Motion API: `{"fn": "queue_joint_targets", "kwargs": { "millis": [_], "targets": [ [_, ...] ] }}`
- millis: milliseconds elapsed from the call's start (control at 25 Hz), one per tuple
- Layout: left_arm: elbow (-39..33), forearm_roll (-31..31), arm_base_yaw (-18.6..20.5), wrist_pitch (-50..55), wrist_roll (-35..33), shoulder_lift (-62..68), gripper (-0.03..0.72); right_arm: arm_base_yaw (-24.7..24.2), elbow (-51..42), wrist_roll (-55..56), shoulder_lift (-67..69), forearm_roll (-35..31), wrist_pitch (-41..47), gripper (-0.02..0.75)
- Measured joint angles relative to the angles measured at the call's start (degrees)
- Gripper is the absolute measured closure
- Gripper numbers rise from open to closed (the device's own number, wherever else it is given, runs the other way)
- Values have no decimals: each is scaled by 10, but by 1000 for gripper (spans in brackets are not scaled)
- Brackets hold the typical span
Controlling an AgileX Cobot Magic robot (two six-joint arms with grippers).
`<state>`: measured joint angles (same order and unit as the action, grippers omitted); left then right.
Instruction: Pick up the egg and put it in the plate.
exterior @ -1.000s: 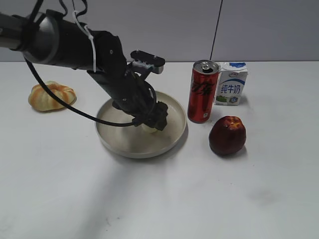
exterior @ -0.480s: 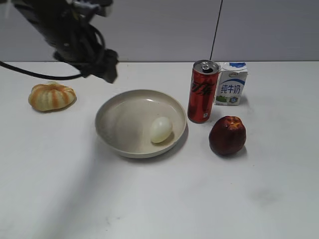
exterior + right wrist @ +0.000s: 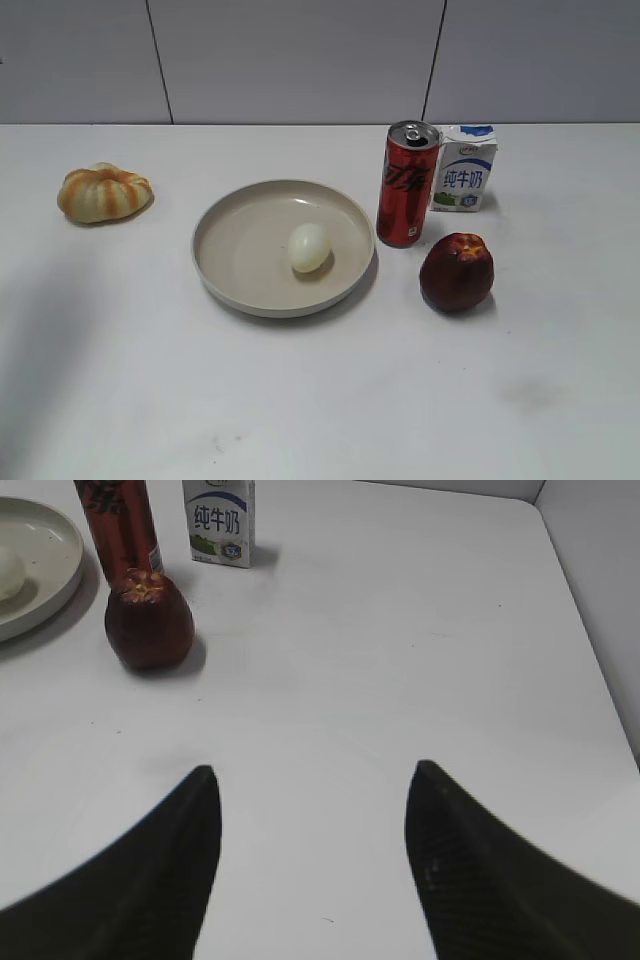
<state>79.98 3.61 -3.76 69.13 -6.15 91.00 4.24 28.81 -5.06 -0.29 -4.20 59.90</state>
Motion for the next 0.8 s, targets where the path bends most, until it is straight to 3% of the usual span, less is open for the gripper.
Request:
{"fn": "queue_joint_targets", "kwargs": {
  "millis": [200,600,800],
  "targets": [
    [-80,31,14,3,1,-98,101,0,0,0,0,0,0,290],
    [-393,44,14,-74,1,-363,111,0,0,0,0,0,0,290],
    [-489,44,14,-76,1,-497,113,0,0,0,0,0,0,290]
  ]
}}
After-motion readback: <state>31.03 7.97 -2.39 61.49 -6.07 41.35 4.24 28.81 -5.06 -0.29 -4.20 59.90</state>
